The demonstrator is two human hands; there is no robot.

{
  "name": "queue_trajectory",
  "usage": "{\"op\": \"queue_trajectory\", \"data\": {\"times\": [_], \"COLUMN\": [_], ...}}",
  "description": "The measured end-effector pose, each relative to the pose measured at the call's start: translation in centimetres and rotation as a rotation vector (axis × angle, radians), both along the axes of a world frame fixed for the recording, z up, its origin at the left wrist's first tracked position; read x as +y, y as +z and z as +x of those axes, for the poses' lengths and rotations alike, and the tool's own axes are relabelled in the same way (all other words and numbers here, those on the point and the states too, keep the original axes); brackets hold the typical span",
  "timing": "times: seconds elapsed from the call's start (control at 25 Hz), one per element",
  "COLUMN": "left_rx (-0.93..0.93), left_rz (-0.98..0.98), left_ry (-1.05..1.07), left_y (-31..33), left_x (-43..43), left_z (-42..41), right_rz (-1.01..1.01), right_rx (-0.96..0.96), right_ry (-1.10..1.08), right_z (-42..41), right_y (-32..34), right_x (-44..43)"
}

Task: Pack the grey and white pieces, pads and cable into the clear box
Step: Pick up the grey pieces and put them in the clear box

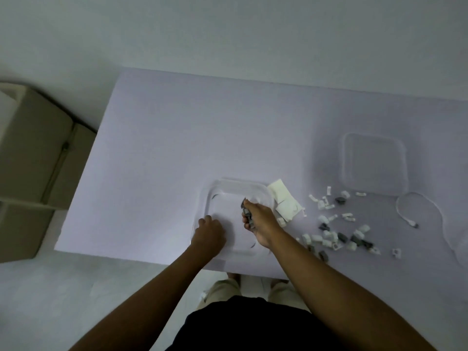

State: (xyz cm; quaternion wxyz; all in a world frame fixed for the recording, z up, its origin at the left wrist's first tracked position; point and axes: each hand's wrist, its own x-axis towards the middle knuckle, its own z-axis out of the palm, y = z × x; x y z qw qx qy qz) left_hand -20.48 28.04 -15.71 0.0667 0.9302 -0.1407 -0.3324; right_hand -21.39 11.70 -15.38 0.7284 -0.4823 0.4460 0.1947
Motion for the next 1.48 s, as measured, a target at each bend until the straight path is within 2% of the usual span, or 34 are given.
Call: {"op": "queue_trajectory", "data": {"times": [0.08, 0.16, 0.24, 0.28, 0.4, 0.52, 0.64, 0.72, 0.8, 0.92, 1.04, 1.2, 1.32, 1.4, 1.48], "left_rx": [-0.038, -0.222, -0.433, -0.455, -0.171, 0.018, 0.053, 0.058, 0.066, 0.059, 0.058, 0.043, 0.045, -0.029, -0.213], "left_rz": [-0.107, -0.304, -0.448, -0.49, -0.571, -0.66, -0.731, -0.743, -0.751, -0.763, -0.78, -0.791, -0.778, -0.696, -0.554], "left_ry": [-0.001, 0.007, 0.122, 0.24, 0.57, 0.653, 0.709, 0.712, 0.725, 0.732, 0.748, 0.763, 0.765, 0.742, 0.69], "left_y": [1.3, 2.2, 2.1, 1.7, -0.8, -2.1, -2.2, -2.2, -2.0, -2.1, -2.2, -1.8, -2.0, -2.0, -1.0], "left_x": [0.7, 1.7, 2.9, 3.5, 4.6, 4.2, 4.1, 4.1, 3.9, 3.8, 3.9, 3.3, 3.2, 2.9, 2.0], "left_z": [0.9, 1.9, 2.9, 3.4, 4.0, 3.3, 2.9, 2.9, 2.9, 2.7, 2.7, 2.7, 2.8, 2.9, 3.4], "right_rz": [-0.084, -0.147, -0.162, -0.162, -0.177, -0.297, -0.339, -0.343, -0.446, -0.637, -0.628, -0.596, -0.646, -0.643, -0.656], "right_rx": [0.029, 0.065, 0.087, 0.088, 0.069, 0.026, -0.001, 0.005, -0.01, -0.04, -0.052, -0.096, -0.134, -0.147, -0.165], "right_ry": [0.04, 0.08, 0.113, 0.137, 0.305, 0.519, 0.528, 0.454, 0.439, 0.643, 0.86, 0.912, 0.933, 0.886, 0.758], "right_z": [-0.4, -0.9, -1.2, -1.3, -1.5, -1.5, -1.5, -1.8, -2.0, -2.4, -2.3, -1.9, -2.1, -2.4, -2.8], "right_y": [-0.9, -1.7, -2.1, -2.3, -2.0, -1.8, -1.6, -1.7, -1.8, -2.4, -3.3, -3.7, -3.4, -2.6, -1.5], "right_x": [0.8, 1.6, 2.6, 3.2, 5.2, 6.7, 6.5, 5.8, 5.2, 4.9, 6.1, 8.4, 8.2, 6.9, 4.9]}}
